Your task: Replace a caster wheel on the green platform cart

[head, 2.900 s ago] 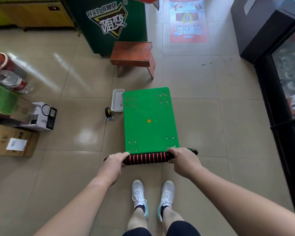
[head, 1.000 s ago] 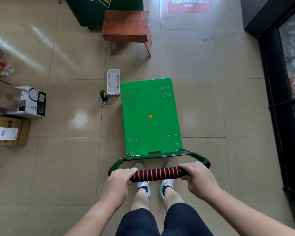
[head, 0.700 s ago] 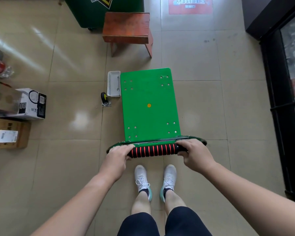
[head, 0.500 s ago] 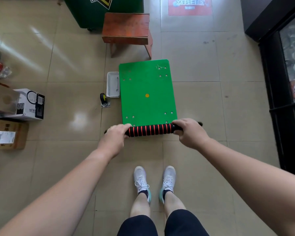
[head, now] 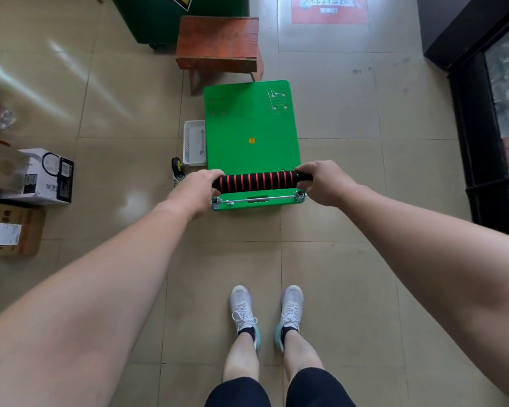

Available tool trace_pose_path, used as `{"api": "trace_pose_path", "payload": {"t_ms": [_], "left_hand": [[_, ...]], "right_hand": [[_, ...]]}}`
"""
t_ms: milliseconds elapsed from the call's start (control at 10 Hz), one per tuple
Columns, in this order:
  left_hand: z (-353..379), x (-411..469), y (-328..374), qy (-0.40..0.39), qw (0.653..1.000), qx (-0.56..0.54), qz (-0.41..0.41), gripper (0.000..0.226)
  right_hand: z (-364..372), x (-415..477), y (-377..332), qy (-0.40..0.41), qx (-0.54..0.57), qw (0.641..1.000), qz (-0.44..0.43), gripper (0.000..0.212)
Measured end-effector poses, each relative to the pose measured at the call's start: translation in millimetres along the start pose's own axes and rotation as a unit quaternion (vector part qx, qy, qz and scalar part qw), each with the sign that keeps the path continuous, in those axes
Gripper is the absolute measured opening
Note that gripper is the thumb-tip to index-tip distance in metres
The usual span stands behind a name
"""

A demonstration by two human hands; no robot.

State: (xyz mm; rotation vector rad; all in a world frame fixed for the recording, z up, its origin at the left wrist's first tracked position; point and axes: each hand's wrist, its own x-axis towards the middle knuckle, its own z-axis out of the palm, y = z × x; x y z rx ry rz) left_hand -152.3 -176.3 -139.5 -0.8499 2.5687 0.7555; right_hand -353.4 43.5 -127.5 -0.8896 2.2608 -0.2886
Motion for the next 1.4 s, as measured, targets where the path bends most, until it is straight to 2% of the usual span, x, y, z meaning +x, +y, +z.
{"api": "trace_pose_path", "payload": {"t_ms": [300,700,800,1000,1100,1300,1400], "left_hand": [[31.8,-53.4,-4.3,-0.023,1.0,-0.02,0.006,0.036],[101.6,-172.1,-5.4,-0.023,1.0,-0.005,0.017,0.048],[111.8,-189.8,-3.9,-0.017,1.0,-0.001,0.016,0.044],[120.4,-211.3,-0.7,-0.034,0.999,0.002,0.014,0.046],[125.3,-220.0,-0.7,-0.036,0.999,-0.017,0.01,0.05],[119.6,-226.8,13.9,-0.037,0.998,0.042,-0.013,0.065],[112.7,-252.7,23.2,0.004,0.999,0.033,-0.028,0.068]], "right_hand": [[28.1,-58.1,4.8,-0.019,-0.018,1.0,0.004,0.034],[94.6,-169.6,28.0,-0.029,-0.022,0.999,-0.011,0.02],[103.0,-183.9,30.5,-0.026,-0.019,0.999,-0.011,0.025],[111.7,-203.1,35.1,-0.048,-0.035,0.998,-0.014,0.02],[117.6,-211.3,38.0,-0.044,-0.037,0.998,-0.016,0.024],[116.8,-211.5,31.2,-0.043,-0.074,0.996,-0.01,0.054],[105.4,-221.2,29.1,-0.001,-0.03,0.999,0.012,0.068]]}}
